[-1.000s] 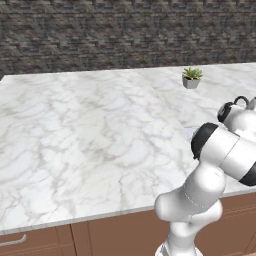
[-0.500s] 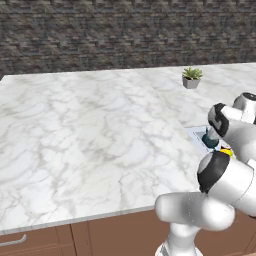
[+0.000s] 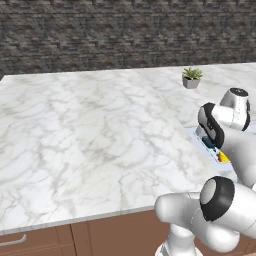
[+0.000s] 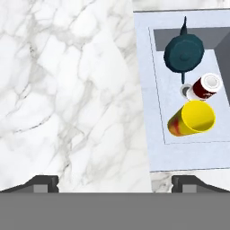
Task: Pick the cup and teapot and place them in the sink. Then turn on the water.
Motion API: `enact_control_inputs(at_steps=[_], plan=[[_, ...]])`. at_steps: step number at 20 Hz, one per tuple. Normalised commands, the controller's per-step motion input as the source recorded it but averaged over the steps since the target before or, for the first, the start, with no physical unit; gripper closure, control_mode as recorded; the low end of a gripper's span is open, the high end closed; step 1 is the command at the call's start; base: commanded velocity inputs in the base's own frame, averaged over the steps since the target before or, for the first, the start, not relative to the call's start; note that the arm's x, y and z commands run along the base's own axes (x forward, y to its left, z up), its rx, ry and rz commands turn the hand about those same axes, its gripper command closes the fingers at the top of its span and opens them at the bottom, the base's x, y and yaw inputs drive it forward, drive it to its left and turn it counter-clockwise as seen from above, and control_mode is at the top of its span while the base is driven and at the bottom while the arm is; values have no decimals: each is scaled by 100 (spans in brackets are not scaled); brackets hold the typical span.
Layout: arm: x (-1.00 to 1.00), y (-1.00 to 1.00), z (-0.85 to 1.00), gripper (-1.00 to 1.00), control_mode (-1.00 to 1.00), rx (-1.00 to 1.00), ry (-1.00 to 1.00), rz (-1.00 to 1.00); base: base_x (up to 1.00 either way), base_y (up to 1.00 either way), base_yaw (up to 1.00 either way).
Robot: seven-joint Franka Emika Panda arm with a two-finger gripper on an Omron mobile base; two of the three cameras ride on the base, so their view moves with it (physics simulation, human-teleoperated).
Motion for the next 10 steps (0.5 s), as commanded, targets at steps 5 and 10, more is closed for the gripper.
enact_control_inputs(at_steps=[5,10], plan=[[-12,41,16,-100,-100,0,1,0,0,0,0],[-7,42,10,-100,-100,0,0,0,0,0,0]])
